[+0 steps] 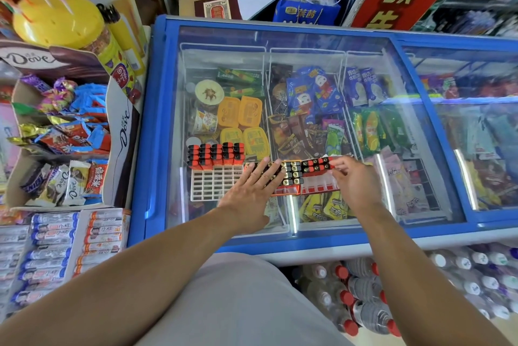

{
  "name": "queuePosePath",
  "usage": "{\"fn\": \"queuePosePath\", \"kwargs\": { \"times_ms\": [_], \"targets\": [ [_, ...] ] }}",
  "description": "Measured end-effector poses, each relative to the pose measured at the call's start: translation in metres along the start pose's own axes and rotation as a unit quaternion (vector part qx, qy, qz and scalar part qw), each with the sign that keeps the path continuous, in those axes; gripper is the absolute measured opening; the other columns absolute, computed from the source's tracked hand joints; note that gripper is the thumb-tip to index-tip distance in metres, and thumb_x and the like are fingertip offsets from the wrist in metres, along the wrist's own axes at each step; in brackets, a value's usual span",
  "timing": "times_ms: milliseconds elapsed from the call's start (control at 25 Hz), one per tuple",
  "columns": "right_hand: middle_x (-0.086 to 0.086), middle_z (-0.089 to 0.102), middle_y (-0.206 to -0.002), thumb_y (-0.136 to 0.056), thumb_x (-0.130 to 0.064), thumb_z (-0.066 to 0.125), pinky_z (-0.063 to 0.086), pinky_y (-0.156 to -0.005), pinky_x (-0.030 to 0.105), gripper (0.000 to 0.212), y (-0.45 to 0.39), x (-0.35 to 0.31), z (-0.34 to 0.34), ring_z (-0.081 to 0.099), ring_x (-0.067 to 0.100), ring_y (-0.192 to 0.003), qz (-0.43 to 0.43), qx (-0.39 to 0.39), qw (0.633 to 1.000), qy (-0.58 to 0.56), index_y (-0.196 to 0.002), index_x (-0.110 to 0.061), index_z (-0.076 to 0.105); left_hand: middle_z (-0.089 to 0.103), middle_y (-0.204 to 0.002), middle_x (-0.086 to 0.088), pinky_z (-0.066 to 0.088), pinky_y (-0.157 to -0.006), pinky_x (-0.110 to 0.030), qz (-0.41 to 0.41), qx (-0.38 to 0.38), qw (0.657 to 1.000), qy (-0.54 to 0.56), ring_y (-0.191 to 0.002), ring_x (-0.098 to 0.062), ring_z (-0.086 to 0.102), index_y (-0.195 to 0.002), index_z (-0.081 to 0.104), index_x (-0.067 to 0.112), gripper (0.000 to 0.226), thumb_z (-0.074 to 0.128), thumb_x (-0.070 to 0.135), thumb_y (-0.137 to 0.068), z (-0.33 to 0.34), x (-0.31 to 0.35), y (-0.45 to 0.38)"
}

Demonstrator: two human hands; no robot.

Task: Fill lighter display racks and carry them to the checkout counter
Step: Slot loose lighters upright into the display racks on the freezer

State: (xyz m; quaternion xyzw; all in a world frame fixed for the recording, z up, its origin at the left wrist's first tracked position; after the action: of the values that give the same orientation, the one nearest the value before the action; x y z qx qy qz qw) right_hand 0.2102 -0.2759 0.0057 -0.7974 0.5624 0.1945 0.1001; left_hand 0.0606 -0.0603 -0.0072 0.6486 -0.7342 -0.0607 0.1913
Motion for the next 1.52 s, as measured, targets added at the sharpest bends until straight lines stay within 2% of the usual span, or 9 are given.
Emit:
{"fn": "queuePosePath", "kwargs": {
  "times_ms": [320, 520, 800, 920, 1040, 1160, 1280, 1400, 1520],
  "targets": [
    [-0.008, 0.075, -0.093, -0.087, -0.020, 0.076, 0.059, -0.074, 0.035, 0.012, -0.010, -0.001, -0.009, 0.069, 0.010, -0.081, 0.003, -0.047, 0.999, 0.002, -0.098, -0.024, 0.072, -0.037, -0.161, -0.003, -0.019, -0.122, -0.045, -0.005, 0.002, 1.000, -0.006, -0.148, -0.025, -0.035, -0.156, -0.026, 0.021, 0.104, 0.055, 0.043, -0.096, 0.000, 0.001, 0.001],
    [-0.016, 0.073, -0.087, -0.086, -0.022, 0.076, 0.057, -0.070, 0.034, 0.017, -0.016, 0.003, -0.016, 0.067, 0.006, -0.078, 0.015, -0.073, 0.997, 0.022, -0.088, -0.036, 0.067, -0.036, -0.162, -0.003, -0.013, -0.124, -0.048, -0.003, 0.000, 1.000, -0.008, -0.148, -0.026, -0.035, -0.156, -0.027, 0.020, 0.104, 0.055, 0.046, -0.096, 0.004, 0.001, -0.001],
    [-0.014, 0.072, -0.094, -0.086, -0.027, 0.076, 0.057, -0.076, 0.033, 0.016, -0.013, -0.003, -0.019, 0.066, 0.008, -0.085, -0.018, -0.067, 0.997, 0.036, -0.099, -0.033, 0.067, -0.036, -0.161, -0.004, -0.014, -0.124, -0.048, -0.004, 0.003, 1.000, -0.017, -0.147, -0.026, -0.036, -0.155, -0.028, 0.020, 0.105, 0.054, 0.046, -0.096, 0.005, 0.002, -0.001],
    [-0.008, 0.066, -0.119, -0.081, -0.031, 0.080, 0.052, -0.088, 0.035, 0.041, -0.016, -0.008, -0.027, 0.059, 0.014, -0.108, -0.067, -0.045, 0.992, 0.094, -0.118, -0.032, 0.063, -0.036, -0.161, -0.004, -0.013, -0.124, -0.047, -0.006, 0.005, 1.000, -0.018, -0.147, -0.026, -0.036, -0.155, -0.028, 0.020, 0.104, 0.054, 0.046, -0.096, 0.006, 0.001, -0.002],
    [-0.008, 0.051, -0.145, -0.077, -0.037, 0.082, 0.031, -0.114, 0.043, 0.076, -0.024, -0.014, -0.020, 0.041, 0.019, -0.135, -0.109, -0.127, 0.971, 0.169, -0.145, -0.033, 0.047, -0.037, -0.161, -0.003, -0.014, -0.124, -0.047, -0.008, 0.008, 1.000, -0.017, -0.146, -0.025, -0.038, -0.155, -0.028, 0.021, 0.104, 0.053, 0.046, -0.096, 0.008, 0.002, -0.002],
    [-0.008, 0.064, -0.130, -0.077, -0.038, 0.082, 0.037, -0.109, 0.043, 0.059, -0.030, -0.022, -0.006, 0.055, 0.019, -0.123, -0.102, -0.184, 0.968, 0.138, -0.131, -0.035, 0.059, -0.039, -0.160, -0.002, -0.017, -0.123, -0.046, -0.007, 0.002, 1.000, -0.017, -0.145, -0.025, -0.039, -0.154, -0.030, 0.021, 0.104, 0.052, 0.045, -0.096, 0.008, 0.001, -0.002],
    [-0.013, 0.072, -0.106, -0.082, -0.034, 0.078, 0.043, -0.100, 0.038, 0.032, -0.038, -0.029, -0.001, 0.065, 0.014, -0.102, -0.134, -0.148, 0.969, 0.142, -0.111, -0.036, 0.067, -0.039, -0.160, -0.002, -0.016, -0.123, -0.046, -0.007, 0.008, 1.000, -0.018, -0.146, -0.025, -0.039, -0.155, -0.030, 0.021, 0.103, 0.052, 0.045, -0.096, 0.008, 0.000, -0.001],
    [-0.009, 0.072, -0.111, -0.081, -0.036, 0.078, 0.040, -0.102, 0.039, 0.038, -0.052, -0.029, -0.005, 0.065, 0.015, -0.105, -0.119, -0.093, 0.976, 0.155, -0.117, -0.033, 0.067, -0.038, -0.160, -0.002, -0.017, -0.123, -0.046, -0.007, 0.009, 1.000, -0.021, -0.146, -0.025, -0.038, -0.154, -0.030, 0.021, 0.103, 0.051, 0.045, -0.097, 0.007, 0.000, -0.001],
    [-0.002, 0.069, -0.122, -0.082, -0.038, 0.077, 0.038, -0.107, 0.042, 0.048, -0.064, -0.031, 0.000, 0.061, 0.020, -0.115, -0.106, -0.120, 0.971, 0.175, -0.126, -0.027, 0.062, -0.038, -0.160, -0.002, -0.018, -0.123, -0.045, -0.006, 0.009, 1.000, -0.021, -0.146, -0.024, -0.038, -0.154, -0.030, 0.021, 0.102, 0.051, 0.045, -0.097, 0.005, 0.000, -0.001]
  ]
}}
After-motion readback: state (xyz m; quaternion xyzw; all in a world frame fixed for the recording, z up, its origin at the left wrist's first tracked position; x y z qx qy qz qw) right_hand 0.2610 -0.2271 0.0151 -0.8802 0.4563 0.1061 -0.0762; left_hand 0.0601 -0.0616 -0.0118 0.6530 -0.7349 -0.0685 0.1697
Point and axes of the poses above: each hand's wrist, its own y-axis away from the middle knuckle, its own z-axis out of the palm, x = y × z, the point moved 3 cm from there along -y, towards the middle knuckle
